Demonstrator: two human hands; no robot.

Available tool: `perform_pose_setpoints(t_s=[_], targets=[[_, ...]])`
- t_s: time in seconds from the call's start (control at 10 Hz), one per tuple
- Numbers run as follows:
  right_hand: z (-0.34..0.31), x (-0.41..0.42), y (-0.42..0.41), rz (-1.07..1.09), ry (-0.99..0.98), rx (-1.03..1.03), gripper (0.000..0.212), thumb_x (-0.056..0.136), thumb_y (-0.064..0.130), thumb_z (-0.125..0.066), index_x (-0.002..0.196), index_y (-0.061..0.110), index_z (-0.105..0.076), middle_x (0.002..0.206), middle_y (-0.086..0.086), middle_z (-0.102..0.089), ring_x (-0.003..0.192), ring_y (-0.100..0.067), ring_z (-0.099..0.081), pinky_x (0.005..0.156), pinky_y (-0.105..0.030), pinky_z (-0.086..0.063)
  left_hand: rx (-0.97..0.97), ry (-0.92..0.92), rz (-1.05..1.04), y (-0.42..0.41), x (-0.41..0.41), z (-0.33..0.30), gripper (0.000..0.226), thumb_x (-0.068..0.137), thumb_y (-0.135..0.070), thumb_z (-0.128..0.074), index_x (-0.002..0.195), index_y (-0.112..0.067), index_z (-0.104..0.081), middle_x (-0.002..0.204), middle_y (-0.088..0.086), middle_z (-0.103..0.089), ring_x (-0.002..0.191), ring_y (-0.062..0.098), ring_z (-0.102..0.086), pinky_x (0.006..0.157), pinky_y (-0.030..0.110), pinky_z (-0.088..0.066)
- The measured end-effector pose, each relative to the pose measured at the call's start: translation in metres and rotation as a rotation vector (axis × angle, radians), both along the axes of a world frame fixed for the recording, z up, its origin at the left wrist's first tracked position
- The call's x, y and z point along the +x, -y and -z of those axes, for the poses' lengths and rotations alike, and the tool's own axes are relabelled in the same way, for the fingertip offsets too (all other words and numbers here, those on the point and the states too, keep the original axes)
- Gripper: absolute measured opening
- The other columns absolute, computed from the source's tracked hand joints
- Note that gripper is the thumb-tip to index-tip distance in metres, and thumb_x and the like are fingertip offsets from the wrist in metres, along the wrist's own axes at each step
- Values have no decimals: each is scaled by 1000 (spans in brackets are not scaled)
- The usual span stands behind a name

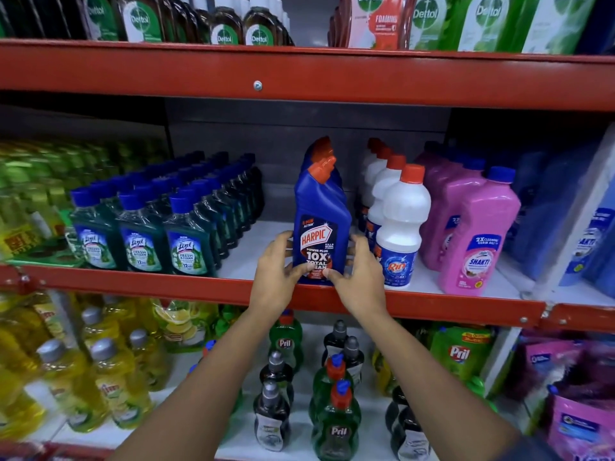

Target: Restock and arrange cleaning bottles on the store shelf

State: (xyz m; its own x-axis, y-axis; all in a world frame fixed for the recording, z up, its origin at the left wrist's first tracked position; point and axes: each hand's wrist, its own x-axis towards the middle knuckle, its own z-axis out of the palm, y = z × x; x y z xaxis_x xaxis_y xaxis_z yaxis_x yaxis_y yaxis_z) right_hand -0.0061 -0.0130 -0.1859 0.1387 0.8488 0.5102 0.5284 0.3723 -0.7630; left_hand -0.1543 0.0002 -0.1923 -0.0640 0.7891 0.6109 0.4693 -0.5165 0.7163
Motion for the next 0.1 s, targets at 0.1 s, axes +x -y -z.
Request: perform_pose_setpoints(t_s=[0.1], targets=[[-3,0,2,-23,-4,4,66,74,10,-80,128,17,-43,125,-6,-63,111,-20,-63,90,-42,-57,2,5,-21,3,2,-1,56,82,-20,-73,129,-17,-45,125,3,-54,109,5,-50,86,18,-52]])
